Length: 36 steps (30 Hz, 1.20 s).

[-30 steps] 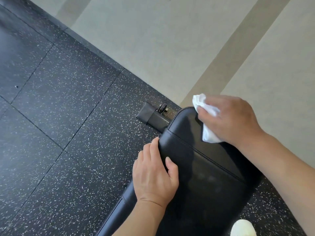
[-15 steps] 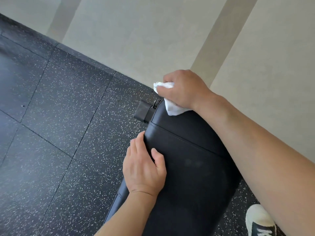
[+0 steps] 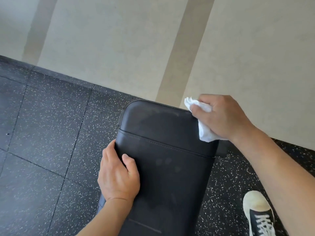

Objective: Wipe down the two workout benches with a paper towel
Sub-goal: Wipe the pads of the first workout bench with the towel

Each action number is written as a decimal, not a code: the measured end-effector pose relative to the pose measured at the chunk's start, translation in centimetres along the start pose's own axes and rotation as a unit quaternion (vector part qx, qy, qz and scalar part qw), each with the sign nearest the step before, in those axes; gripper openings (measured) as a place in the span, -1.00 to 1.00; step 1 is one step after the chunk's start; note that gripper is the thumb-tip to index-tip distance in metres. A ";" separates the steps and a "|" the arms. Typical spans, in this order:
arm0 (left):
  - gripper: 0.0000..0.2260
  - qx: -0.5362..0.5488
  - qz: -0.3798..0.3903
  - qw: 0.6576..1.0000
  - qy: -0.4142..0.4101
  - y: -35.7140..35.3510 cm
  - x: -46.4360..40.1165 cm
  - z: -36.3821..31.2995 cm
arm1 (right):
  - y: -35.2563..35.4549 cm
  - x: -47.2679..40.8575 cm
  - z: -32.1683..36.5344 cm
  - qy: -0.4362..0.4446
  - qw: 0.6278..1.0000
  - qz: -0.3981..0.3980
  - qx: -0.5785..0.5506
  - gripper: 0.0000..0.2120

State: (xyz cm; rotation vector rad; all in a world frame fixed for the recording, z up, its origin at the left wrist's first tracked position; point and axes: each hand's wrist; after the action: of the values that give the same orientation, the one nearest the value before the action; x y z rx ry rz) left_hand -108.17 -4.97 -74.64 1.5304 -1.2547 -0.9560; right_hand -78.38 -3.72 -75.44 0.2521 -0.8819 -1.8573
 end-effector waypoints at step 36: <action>-0.42 -0.014 -0.016 1.000 -0.002 -0.1 0.2 0.0 | -1.8 4.0 -1.2 -0.103 0.962 -0.217 -0.130 -0.58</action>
State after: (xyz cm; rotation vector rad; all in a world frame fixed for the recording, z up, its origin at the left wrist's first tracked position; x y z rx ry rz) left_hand -108.09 -5.16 -74.76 1.5324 -1.2180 -0.9944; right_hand -80.85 -7.37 -76.66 0.0914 -0.7493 -2.4193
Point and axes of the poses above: each hand's wrist, its own x-axis away from the middle knuckle, its own y-axis out of the back of the hand, z = x × y, and after that the axes turned 15 degrees about -z, right-handed
